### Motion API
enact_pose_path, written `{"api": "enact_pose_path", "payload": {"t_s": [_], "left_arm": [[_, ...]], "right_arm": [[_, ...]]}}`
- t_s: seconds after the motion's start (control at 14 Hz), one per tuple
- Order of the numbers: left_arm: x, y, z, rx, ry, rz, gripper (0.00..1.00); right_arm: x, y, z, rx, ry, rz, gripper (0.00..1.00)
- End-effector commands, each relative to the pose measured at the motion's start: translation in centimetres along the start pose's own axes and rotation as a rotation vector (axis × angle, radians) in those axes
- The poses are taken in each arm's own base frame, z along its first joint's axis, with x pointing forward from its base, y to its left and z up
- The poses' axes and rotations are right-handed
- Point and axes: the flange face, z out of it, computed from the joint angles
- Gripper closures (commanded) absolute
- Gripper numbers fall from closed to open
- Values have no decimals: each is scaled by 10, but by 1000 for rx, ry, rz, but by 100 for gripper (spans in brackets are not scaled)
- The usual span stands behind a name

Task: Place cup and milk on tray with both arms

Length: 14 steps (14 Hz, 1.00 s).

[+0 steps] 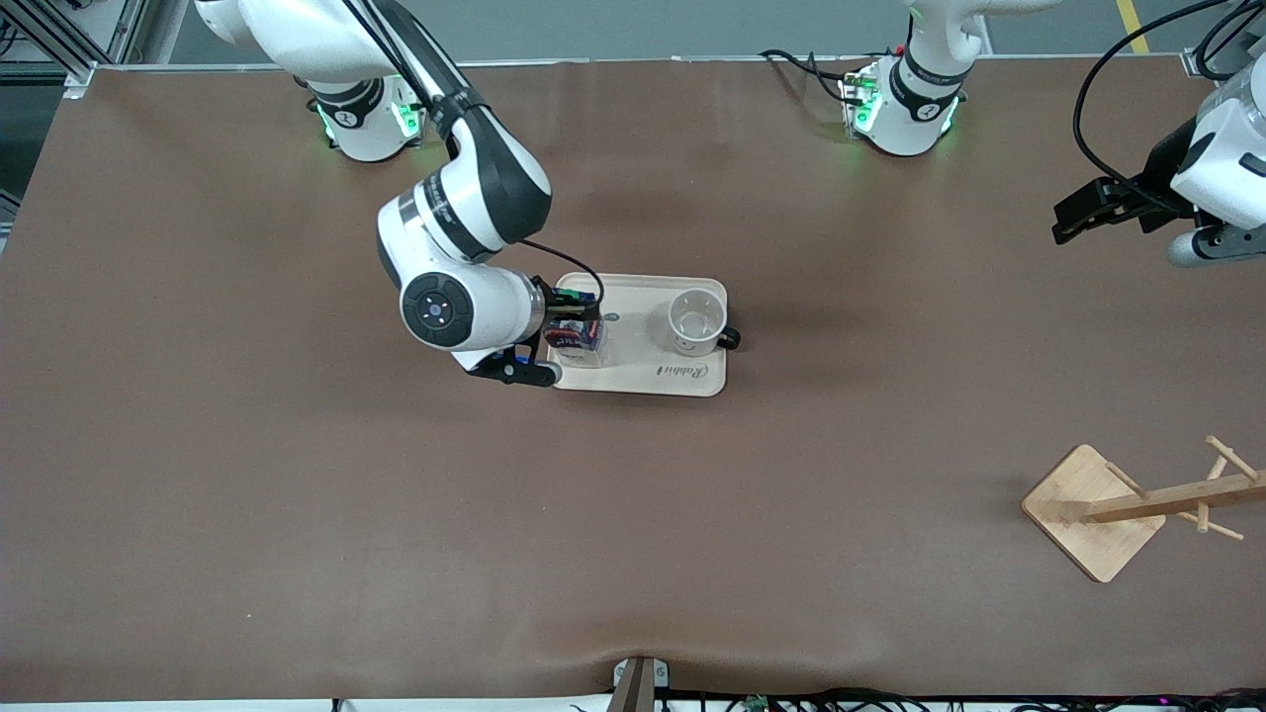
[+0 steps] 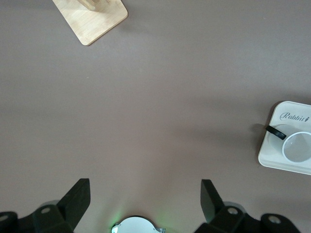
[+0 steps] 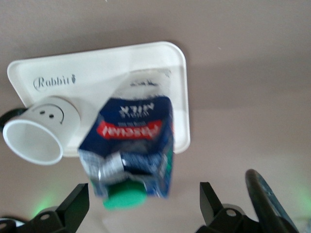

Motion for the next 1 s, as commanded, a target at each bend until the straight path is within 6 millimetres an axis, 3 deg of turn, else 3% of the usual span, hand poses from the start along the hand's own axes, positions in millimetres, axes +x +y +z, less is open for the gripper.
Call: {"api": "enact_pose_path", "payload": {"t_s": [0.0,0.14,0.21,0.28,0.43,0.64,0.85,0.93], "left_arm": [[-3,0,-1,1,4,-8,0],[-3,-1,-1,1,4,-9,0],[-3,-1,0,0,4,-9,0],[-3,-1,0,1,2,-9,0],[-3,-1,0,1,2,-9,0],[-2,-1,1,1,2,-9,0],[-2,0,1,1,2,-7,0],[-2,0,1,1,2,-7,0]], "right_arm": [[16,40,-77,93,-38,41,0],[15,80,-126,205,-162,57,0],[19,111,-152,238,-188,69,0],[20,135,-165,243,-221,81,0],[22,180,-187,238,-245,106,0],[19,212,-210,177,-173,129,0],[20,274,-228,178,-164,66,0],[12,276,-239,113,-103,31,0]]}}
